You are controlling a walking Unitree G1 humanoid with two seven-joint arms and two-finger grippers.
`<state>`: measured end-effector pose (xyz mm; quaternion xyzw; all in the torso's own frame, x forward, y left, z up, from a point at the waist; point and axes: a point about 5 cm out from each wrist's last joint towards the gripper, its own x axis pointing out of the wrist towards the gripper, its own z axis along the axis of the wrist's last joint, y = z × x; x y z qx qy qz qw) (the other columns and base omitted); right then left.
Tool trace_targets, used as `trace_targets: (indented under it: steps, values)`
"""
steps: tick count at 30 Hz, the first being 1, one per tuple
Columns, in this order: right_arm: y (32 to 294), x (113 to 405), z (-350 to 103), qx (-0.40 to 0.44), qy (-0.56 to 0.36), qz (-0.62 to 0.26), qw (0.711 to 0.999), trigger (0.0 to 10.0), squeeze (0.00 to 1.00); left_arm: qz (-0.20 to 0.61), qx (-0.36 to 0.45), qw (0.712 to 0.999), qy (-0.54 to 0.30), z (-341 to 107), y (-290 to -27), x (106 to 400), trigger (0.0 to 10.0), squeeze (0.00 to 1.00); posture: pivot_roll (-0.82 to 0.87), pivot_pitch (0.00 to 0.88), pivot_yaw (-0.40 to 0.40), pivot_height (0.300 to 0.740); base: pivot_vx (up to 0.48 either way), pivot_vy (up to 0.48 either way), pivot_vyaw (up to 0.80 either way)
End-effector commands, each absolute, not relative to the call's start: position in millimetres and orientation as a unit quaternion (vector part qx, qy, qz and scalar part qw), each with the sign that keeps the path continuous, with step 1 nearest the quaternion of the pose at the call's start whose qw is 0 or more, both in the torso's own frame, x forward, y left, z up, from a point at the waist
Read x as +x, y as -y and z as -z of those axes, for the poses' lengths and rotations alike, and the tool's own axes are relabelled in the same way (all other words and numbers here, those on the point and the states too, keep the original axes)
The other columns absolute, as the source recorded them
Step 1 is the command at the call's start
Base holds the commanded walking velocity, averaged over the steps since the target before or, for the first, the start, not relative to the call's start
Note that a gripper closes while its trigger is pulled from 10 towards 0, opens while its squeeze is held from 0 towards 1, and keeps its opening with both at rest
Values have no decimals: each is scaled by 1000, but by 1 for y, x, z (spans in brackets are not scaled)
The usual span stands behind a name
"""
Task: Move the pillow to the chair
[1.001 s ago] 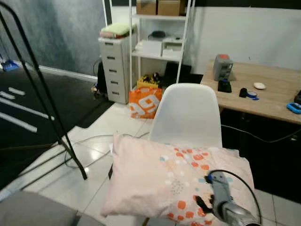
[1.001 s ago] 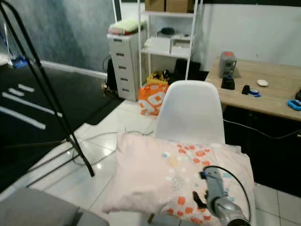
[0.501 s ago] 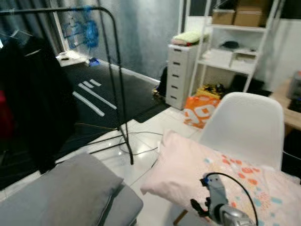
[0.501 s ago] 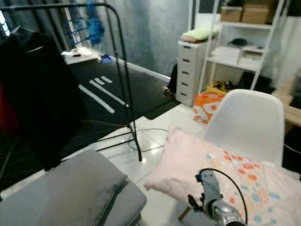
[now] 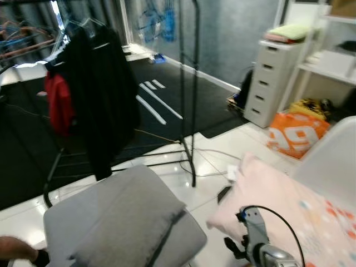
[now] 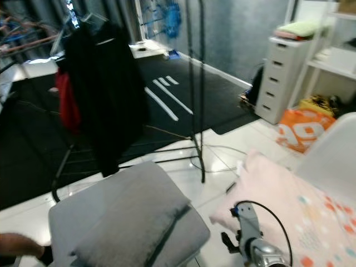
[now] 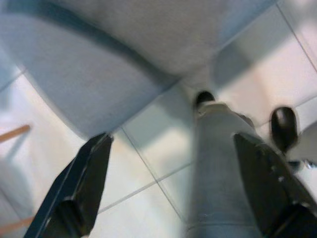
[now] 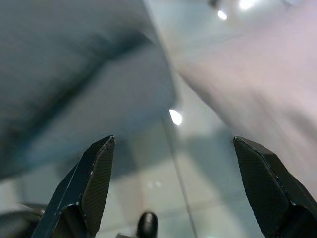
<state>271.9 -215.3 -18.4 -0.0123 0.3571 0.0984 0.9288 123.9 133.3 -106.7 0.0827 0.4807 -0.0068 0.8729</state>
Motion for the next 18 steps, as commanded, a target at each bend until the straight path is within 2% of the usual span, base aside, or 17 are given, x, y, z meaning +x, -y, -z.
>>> trace_targets:
  steps: [1, 15, 18]
  values:
    - [214, 266, 23, -7, -363, -100, 926, 10000, 0, 21, 84, 866, -492, 109, -127, 116, 10000, 0, -151, 0, -24, 740, 0, 0, 800]
    - [216, 267, 23, -2, -361, -90, 928, 10000, 0, 33, 92, 869, -484, 108, -126, 118, 10000, 0, -151, 0, -24, 740, 0, 0, 800]
    - [218, 265, 24, -14, -367, -77, 927, 10000, 0, 33, 92, 870, -484, 108, -126, 118, 10000, 0, -151, 0, -24, 740, 0, 0, 338]
